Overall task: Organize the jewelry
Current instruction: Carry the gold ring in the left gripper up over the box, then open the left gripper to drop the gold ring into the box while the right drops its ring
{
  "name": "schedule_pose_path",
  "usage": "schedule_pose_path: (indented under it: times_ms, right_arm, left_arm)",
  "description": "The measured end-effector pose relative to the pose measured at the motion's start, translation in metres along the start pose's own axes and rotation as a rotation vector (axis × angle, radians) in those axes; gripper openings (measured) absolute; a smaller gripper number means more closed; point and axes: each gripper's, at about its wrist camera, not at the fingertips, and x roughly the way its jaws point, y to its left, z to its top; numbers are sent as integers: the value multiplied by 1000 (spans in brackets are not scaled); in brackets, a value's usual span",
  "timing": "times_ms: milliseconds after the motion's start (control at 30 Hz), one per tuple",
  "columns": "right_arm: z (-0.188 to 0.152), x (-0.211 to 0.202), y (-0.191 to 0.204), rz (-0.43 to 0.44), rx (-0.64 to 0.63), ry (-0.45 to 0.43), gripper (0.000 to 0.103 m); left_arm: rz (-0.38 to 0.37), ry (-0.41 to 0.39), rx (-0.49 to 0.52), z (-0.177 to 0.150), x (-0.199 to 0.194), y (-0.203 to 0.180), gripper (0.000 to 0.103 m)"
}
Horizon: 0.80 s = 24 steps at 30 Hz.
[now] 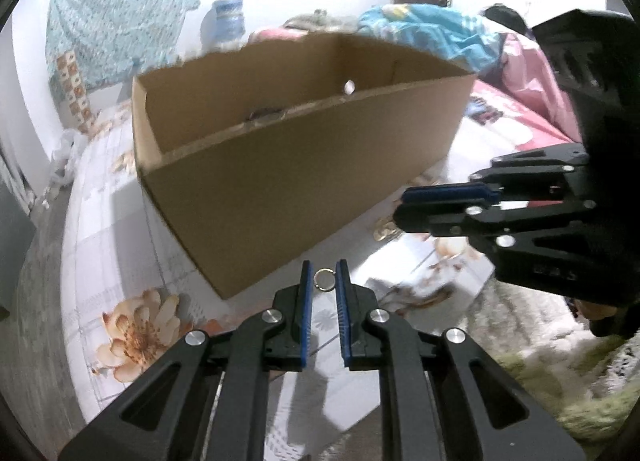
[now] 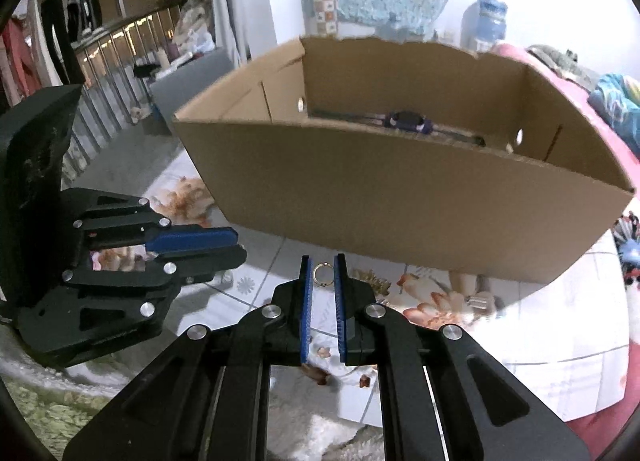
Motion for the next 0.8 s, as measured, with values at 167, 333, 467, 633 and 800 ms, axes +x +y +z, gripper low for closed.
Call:
schedule_pose_path:
  times_ms: [167, 333, 467, 633, 800]
  right_arm:
    - [3, -24, -4, -6, 20, -69, 8]
    - [15, -55, -16, -10, 53, -175, 8]
    - [35, -65, -34, -20, 85, -245, 8]
    - [64, -39, -61, -27, 140, -228, 8]
    - [84, -4, -76, -50, 174, -164, 9]
  left_arm:
    - [-46, -68, 10, 19, -29, -8, 11]
    - [-85, -153, 22, 51, -53, -12, 11]
    - [-78, -168, 12, 80, -51, -7, 11]
    - [-29, -114, -20, 120, -18, 7, 11]
    - [16, 7, -69, 150, 33, 24, 11]
